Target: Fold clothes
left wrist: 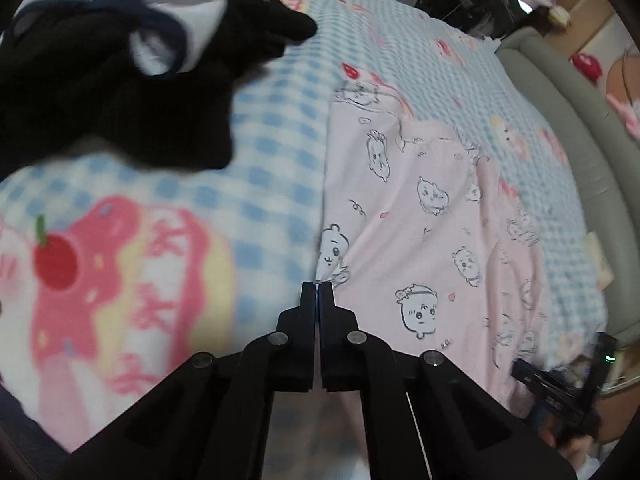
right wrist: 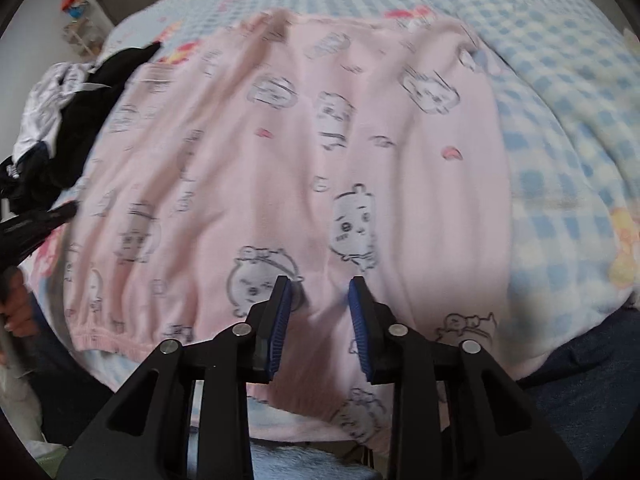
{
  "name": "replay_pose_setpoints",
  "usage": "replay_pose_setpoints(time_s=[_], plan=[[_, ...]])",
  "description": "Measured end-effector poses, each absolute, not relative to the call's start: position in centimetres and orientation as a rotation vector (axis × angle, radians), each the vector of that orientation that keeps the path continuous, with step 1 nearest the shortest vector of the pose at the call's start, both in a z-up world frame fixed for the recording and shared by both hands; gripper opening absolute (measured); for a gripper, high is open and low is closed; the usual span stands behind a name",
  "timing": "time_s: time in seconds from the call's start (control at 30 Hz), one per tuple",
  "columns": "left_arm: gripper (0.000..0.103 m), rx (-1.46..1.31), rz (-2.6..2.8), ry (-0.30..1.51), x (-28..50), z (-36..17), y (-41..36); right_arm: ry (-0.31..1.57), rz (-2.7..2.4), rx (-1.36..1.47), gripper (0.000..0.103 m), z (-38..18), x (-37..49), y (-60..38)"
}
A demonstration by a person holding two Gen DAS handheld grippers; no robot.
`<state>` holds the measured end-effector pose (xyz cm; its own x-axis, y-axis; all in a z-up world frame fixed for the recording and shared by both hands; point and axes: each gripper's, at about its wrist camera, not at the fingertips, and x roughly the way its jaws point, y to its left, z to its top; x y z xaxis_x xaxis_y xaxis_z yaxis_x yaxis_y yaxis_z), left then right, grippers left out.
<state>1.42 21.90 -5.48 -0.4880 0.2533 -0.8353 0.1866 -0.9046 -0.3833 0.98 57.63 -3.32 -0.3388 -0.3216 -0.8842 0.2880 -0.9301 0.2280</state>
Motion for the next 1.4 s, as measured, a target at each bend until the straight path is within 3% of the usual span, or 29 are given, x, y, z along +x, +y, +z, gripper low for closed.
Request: replay_pose_setpoints(time_s=[0.13,0.17,0.2,0.23,0.43,0.5,0.53,0.57,0.6,0.67,0.87,0.93,1.0,1.1,1.13,1.2,1.4], plan=[[0.006,-1.473,2.581,-0.598,0.2,-3.1,20.8,-0.003,-2.308,1.493,0.028,-1.3,-0.6,56.7],[0.019,-1.431,2.569,-0.604,-0.4,-2.4,20.5,0.007,-2.309,1.483,0.029,-0.8,-1.0,56.5],[0.039,-1.397,2.579,-0.603,-1.4,-1.9,20.5,0.017,-2.31,1.473,0.03,-0.4,-1.4,56.3],[0.044,-1.376,2.589,-0.601,-2.8,-1.7,20.6,0.026,-2.311,1.463,0.032,0.1,-1.8,56.1],[0.045,-1.435,2.598,-0.615,-11.6,-4.7,20.2,0.065,-2.282,1.356,0.036,2.3,-11.4,50.5],[0.058,-1.467,2.596,-0.621,-14.6,-6.0,20.0,0.036,-2.262,1.36,0.036,1.9,-14.6,49.7],[0.059,-1.501,2.556,-0.647,-15.6,-7.0,20.0,0.038,-2.264,1.369,0.036,1.6,-15.7,49.4],[0.058,-1.535,2.515,-0.672,-16.6,-8.0,20.0,0.058,-2.281,1.381,0.036,1.2,-16.8,48.9],[0.045,-1.548,2.479,-0.687,-17.2,-8.6,20.2,0.079,-2.297,1.394,0.036,0.7,-18.0,48.4],[0.008,-1.515,2.519,-0.684,-16.5,-7.6,19.5,0.067,-2.284,1.436,0.036,-0.4,-19.7,47.8],[0.005,-1.412,2.638,-0.674,-14.2,-4.6,17.5,0.05,-2.228,1.414,0.036,-1.8,-21.2,46.5],[0.005,-1.377,2.677,-0.67,-13.5,-3.7,16.8,0.066,-2.209,1.381,0.041,-1.8,-21.9,45.5],[0.006,-1.423,2.653,-0.616,-13.9,-4.6,17.0,0.117,-2.158,1.419,0.059,-3.2,-23.1,43.5],[0.017,-1.51,2.61,-0.564,-15.0,-6.4,17.3,0.187,-2.074,1.552,0.059,-6.6,-25.0,41.3],[0.016,-1.532,2.597,-0.556,-15.6,-7.0,17.3,0.21,-2.043,1.608,0.057,-7.9,-25.7,40.7],[0.005,-1.548,2.598,-0.505,-16.2,-7.0,17.7,0.204,-2.066,1.613,0.007,-8.4,-26.0,40.8],[0.005,-1.325,2.809,-0.431,-16.3,-1.8,16.6,-0.036,-2.118,1.347,0.002,-1.7,-26.3,42.5]])
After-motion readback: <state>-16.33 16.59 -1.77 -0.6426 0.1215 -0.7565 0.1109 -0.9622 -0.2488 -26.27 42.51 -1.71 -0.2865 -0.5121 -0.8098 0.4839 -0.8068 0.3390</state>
